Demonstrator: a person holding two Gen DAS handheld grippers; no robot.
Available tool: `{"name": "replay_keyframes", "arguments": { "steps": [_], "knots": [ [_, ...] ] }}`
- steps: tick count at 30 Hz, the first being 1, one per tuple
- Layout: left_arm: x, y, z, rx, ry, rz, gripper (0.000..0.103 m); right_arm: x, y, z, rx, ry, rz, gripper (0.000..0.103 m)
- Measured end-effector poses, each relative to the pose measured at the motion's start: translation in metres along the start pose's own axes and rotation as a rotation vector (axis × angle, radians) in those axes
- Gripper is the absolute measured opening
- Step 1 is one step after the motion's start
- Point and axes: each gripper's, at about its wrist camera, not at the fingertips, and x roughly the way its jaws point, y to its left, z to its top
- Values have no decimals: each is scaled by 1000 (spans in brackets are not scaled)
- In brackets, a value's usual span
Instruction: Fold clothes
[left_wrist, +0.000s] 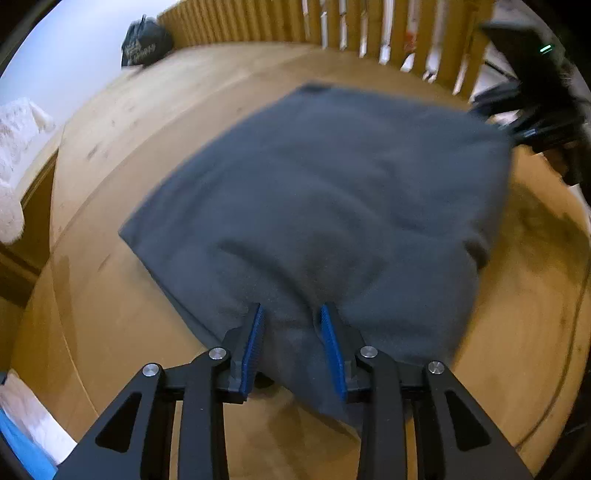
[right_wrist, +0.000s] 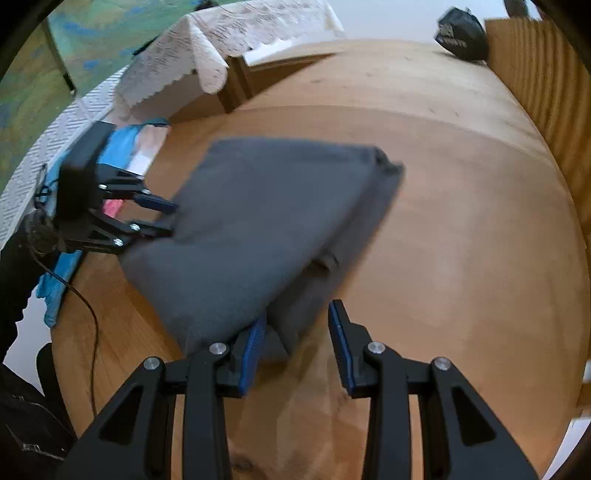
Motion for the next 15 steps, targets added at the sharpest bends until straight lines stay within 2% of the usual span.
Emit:
{"name": "replay_keyframes", "arguments": {
  "steps": [2, 4, 7, 9, 11, 15],
  "knots": [
    [-4, 6, 8, -26, 17, 32, 33, 0, 3, 10, -29, 1, 17, 35],
    [-18, 5, 18, -29, -21, 56, 30, 3, 2, 18, -57, 22, 20, 35],
    [-38, -14, 45, 17, -85, 20, 31, 6, -2, 18, -86, 94, -29, 34],
    [-39, -37, 63, 76, -94, 12, 31, 0, -8, 8, -45, 121, -14, 34],
    [-29, -59, 80, 128, -80, -26, 31, -12, -14, -7, -14, 120, 0, 34],
    [-9, -79, 98, 197, -69, -60, 32, -28, -9, -33, -99, 60, 6, 33]
  ]
}}
